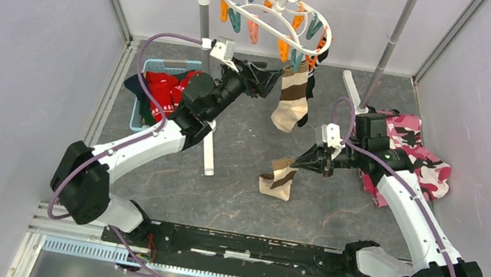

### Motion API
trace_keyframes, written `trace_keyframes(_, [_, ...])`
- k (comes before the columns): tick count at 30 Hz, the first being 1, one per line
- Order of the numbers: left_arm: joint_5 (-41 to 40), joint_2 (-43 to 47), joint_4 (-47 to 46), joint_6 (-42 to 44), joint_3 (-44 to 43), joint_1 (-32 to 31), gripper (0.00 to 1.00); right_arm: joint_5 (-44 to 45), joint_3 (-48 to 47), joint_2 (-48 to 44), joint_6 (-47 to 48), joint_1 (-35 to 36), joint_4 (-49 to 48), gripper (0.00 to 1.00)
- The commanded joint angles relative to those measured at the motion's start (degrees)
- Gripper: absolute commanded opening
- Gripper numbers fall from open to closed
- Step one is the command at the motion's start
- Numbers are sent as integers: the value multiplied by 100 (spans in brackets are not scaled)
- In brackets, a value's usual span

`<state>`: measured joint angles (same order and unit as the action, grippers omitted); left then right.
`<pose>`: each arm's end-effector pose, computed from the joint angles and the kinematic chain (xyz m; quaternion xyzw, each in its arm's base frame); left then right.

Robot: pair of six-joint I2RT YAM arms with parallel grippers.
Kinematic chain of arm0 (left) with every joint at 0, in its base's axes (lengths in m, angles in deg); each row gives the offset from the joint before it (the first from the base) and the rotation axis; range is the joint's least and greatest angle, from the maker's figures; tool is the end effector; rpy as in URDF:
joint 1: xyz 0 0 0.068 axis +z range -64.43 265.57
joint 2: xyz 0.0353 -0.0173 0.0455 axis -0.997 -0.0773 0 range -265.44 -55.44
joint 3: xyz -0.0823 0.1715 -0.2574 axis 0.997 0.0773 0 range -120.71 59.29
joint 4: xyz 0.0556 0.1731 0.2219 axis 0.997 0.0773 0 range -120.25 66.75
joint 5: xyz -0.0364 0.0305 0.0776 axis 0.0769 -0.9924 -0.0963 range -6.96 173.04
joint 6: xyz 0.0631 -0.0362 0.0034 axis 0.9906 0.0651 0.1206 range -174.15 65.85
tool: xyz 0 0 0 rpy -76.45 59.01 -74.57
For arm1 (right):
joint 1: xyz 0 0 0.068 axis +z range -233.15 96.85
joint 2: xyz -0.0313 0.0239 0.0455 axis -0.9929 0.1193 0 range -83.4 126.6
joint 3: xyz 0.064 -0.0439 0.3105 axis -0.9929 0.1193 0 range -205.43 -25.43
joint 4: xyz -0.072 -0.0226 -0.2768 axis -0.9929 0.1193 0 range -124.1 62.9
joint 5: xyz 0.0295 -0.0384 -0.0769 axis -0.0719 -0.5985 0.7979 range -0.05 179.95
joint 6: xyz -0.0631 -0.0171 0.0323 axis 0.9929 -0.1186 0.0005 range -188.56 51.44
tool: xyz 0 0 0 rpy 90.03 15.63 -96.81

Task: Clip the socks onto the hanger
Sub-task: Open the clamp at the hanger.

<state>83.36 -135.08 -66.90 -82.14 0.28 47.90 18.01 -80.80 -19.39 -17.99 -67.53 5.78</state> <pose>0.2917 -0.2257 0.4186 0.0530 0.5994 -0.4344 0.6703 0.1986 0.1154 0.3433 -0.5875 0.5205 0.4379 0.4384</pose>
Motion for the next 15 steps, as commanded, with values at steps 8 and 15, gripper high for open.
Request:
trace_keyframes(8, [-339,-650,-716,113,-782,5,70,-30,36,-99,-74,-19,-100,0])
trace_keyframes(15, [-451,-834,-790,246,-1044,-12,65,-22,36,-103,-75,-18,-97,0])
